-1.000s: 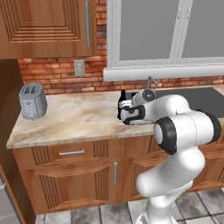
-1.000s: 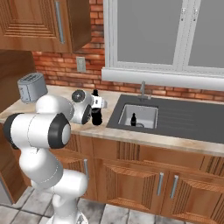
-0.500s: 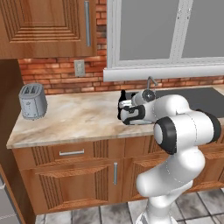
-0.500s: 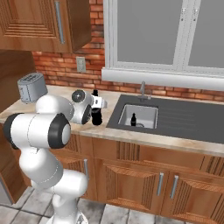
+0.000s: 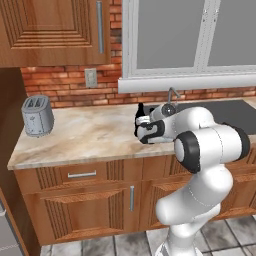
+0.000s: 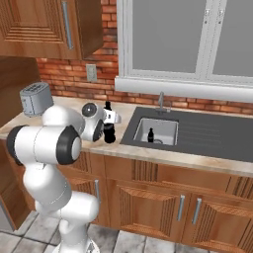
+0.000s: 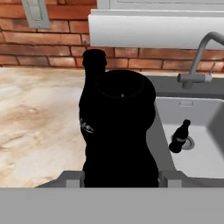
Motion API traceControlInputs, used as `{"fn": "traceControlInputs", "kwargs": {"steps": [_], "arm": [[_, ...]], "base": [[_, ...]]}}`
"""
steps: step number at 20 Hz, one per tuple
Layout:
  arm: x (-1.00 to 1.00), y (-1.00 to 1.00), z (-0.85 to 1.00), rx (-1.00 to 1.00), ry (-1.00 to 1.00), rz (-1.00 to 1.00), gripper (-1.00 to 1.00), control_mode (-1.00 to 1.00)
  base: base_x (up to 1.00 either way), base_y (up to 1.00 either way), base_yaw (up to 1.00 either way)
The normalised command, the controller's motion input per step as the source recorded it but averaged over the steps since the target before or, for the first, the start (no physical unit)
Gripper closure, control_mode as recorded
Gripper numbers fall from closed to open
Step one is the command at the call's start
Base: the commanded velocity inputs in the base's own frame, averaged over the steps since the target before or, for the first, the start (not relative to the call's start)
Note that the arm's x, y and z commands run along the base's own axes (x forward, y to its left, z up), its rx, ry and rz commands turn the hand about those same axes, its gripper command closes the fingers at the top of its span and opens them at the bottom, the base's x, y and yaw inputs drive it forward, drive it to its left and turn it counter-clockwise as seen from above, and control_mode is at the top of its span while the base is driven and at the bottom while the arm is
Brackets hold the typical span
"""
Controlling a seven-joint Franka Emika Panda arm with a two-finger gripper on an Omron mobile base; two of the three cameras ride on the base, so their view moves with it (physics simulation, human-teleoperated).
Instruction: Place the large bottle from the dining counter next to the other large bottle outside the sink, and place the small bottle from the dining counter next to the other small bottle inside the sink.
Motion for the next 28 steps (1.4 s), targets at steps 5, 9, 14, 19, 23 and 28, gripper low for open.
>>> {"fn": "traceControlInputs", "kwargs": {"steps": [5, 9, 14, 19, 23, 28], "arm": [[0.23, 0.0, -0.2, 0.0, 0.0, 0.0, 1.0, -1.0], [0.24, -0.01, -0.17, 0.0, 0.0, 0.0, 1.0, -1.0], [0.18, 0.0, -0.18, 0.0, 0.0, 0.0, 1.0, -1.0], [0.12, 0.0, -0.2, 0.0, 0.0, 0.0, 1.0, -1.0], [0.01, 0.0, -0.21, 0.0, 0.0, 0.0, 1.0, -1.0], [0.0, 0.0, -0.18, 0.0, 0.0, 0.0, 1.0, -1.0]], "base": [[0.0, 0.0, 0.0], [0.0, 0.0, 0.0], [0.0, 0.0, 0.0], [0.0, 0.0, 0.0], [0.0, 0.0, 0.0], [0.0, 0.0, 0.0]]}}
